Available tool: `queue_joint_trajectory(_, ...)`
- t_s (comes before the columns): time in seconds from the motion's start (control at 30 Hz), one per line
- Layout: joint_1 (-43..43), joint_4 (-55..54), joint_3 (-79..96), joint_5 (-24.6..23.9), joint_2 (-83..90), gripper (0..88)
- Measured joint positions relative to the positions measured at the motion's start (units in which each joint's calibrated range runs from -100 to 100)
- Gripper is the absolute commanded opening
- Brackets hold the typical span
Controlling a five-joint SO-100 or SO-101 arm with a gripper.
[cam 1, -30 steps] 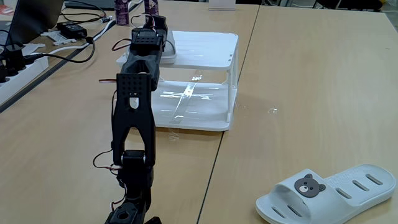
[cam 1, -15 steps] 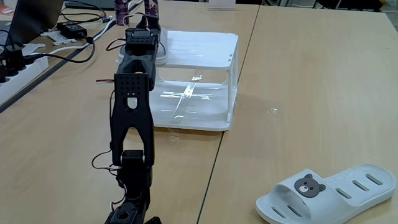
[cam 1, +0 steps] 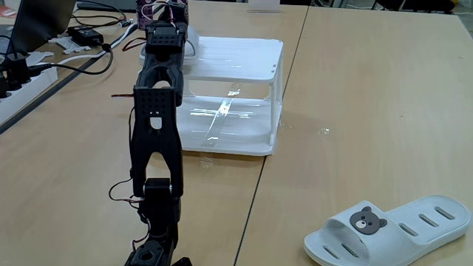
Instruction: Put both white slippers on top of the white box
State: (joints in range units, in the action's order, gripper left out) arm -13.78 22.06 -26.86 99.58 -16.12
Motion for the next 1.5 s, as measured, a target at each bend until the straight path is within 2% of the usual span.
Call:
queue_joint_trajectory(0.4, 0.30, 0.00, 29.11, 0.00, 23.75, 26.3)
queue_joint_trajectory(0.7, 0.30, 0.00, 31.09, 0.00, 25.98, 26.3)
queue_joint_trajectory(0.87, 0.30, 0.00, 22.64, 0.00, 18.23, 26.3)
queue_joint_trajectory(1.17, 0.30, 0.00, -8.45, 0.00, -4.29, 26.3)
queue_joint_trajectory(1.3, 0.30, 0.00, -8.89, 0.00, -4.70, 26.3)
queue_joint_trajectory(1.5, 0.30, 0.00, -0.09, 0.00, -3.96, 26.3)
